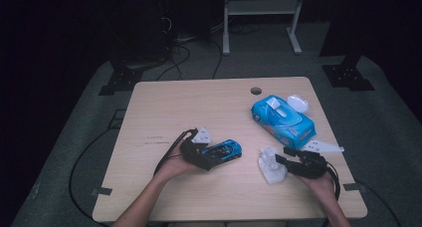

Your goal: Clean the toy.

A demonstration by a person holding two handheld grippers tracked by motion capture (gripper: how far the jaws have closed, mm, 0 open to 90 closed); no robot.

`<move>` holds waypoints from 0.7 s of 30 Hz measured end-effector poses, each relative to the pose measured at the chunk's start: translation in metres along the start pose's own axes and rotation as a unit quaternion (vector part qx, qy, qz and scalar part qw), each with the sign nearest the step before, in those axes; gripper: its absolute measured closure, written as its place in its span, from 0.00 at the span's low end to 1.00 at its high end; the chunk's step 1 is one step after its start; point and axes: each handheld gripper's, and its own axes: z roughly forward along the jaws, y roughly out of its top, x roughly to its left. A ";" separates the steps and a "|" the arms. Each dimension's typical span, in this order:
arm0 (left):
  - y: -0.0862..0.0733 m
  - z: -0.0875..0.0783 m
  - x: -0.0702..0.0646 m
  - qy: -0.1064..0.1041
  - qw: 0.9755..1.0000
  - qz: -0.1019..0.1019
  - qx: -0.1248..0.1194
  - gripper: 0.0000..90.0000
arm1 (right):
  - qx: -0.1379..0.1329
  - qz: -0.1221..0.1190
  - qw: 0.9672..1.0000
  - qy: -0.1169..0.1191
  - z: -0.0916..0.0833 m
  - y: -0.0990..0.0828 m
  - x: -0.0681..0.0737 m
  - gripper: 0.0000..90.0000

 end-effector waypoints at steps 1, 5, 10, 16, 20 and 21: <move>-0.002 -0.002 0.000 0.002 1.000 -0.001 -0.001 0.18 | 0.000 0.003 1.000 0.000 -0.001 0.000 0.000 0.52; -0.008 -0.011 0.002 0.010 1.000 -0.012 -0.012 0.18 | -0.003 0.003 1.000 -0.004 -0.004 -0.001 0.000 0.52; -0.016 -0.025 0.001 0.018 0.999 -0.019 -0.025 0.16 | -0.008 0.004 1.000 -0.008 -0.006 -0.001 0.002 0.50; -0.031 -0.034 -0.002 0.023 0.999 -0.032 -0.032 0.16 | -0.006 0.005 1.000 -0.008 -0.006 -0.003 0.001 0.49; -0.040 -0.037 -0.001 0.029 0.998 -0.040 -0.031 0.16 | -0.006 0.010 1.000 -0.007 -0.007 -0.004 -0.001 0.48; -0.042 -0.038 -0.001 0.031 0.998 -0.043 -0.032 0.15 | -0.008 0.010 1.000 -0.007 -0.007 -0.004 -0.001 0.47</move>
